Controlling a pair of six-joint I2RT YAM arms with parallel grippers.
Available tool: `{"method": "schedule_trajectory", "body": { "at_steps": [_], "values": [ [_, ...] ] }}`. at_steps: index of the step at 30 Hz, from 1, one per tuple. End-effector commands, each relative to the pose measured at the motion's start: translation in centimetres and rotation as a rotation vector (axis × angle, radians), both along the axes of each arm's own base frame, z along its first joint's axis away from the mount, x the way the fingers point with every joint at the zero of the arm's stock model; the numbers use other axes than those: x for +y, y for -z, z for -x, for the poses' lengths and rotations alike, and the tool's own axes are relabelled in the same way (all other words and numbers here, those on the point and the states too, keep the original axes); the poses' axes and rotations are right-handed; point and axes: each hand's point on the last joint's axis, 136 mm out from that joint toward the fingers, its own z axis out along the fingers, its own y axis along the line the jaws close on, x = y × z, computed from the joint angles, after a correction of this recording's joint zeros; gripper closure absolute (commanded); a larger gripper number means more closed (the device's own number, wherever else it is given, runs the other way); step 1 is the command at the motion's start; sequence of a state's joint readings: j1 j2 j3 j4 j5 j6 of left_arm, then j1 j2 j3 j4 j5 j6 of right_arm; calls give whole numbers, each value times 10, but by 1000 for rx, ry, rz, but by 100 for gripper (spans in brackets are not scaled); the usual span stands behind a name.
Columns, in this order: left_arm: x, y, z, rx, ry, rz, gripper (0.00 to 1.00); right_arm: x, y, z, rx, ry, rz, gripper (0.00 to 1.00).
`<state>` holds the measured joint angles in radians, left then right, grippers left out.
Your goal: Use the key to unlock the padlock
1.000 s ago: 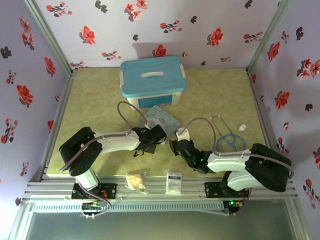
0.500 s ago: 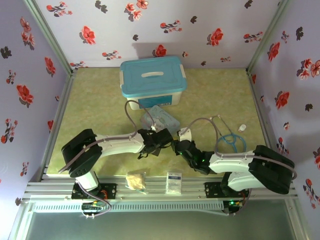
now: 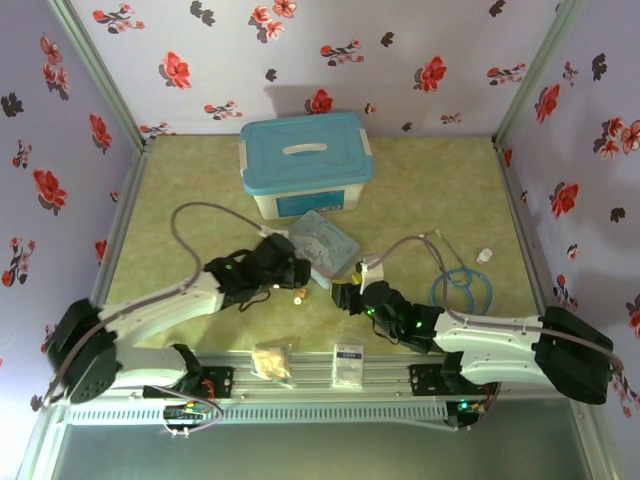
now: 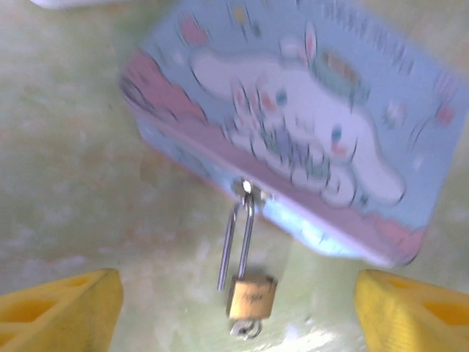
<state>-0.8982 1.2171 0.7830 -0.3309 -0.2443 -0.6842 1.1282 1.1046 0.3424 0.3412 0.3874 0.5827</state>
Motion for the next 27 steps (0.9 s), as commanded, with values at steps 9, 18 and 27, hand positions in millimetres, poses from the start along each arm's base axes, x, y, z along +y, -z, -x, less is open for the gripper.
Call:
{"method": "schedule_trajectory", "body": {
  "at_steps": [9,18,27],
  "values": [
    [25,-10,-54,-53,-56,110,12,99,3,22,105,-167,-70,48],
    [18,-8,-71,-64,-67,167,17,70,42,-26,125,115,1,47],
    [11,2,-56,-36,-44,181,26,44,45,-45,130,162,39,48]
  ]
}}
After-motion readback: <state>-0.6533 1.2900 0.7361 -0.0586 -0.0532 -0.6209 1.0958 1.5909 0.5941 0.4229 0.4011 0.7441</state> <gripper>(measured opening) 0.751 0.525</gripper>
